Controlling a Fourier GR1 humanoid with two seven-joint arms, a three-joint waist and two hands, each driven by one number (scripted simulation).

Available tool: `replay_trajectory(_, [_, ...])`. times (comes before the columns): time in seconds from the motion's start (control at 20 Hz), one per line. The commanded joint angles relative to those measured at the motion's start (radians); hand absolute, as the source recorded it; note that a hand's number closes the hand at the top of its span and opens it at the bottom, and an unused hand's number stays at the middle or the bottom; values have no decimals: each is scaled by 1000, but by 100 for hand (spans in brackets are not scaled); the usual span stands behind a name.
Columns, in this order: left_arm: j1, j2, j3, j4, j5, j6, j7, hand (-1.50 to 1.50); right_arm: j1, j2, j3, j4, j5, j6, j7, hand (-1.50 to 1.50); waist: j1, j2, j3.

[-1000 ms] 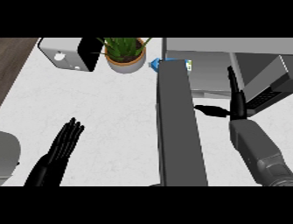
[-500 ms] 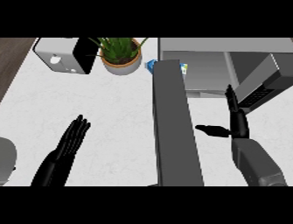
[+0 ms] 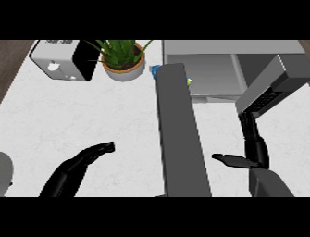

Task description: Pick up the milk, place it into the microwave and close the microwave

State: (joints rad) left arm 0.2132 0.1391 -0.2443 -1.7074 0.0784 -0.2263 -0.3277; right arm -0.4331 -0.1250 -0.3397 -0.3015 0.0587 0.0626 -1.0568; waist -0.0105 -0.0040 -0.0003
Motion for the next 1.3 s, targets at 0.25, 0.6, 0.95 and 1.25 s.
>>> replay_trajectory(0.25, [-74,37,-44,135,-133,-22,-23,150,223,8,54,-267,-53,176,-44,-150,-15,-2,-2])
replay_trajectory(0.6, [-118,38,-201,224,-332,-10,-43,150,355,-63,76,-498,-118,249,77,-150,-11,0,-1])
replay_trajectory(0.95, [-232,-104,-284,386,-390,19,-15,150,632,-34,128,-955,-214,263,222,-150,-20,1,-3])
replay_trajectory(1.25, [-351,-138,-495,518,-310,217,6,150,757,-68,118,-1189,-304,309,350,-150,-22,4,-2])
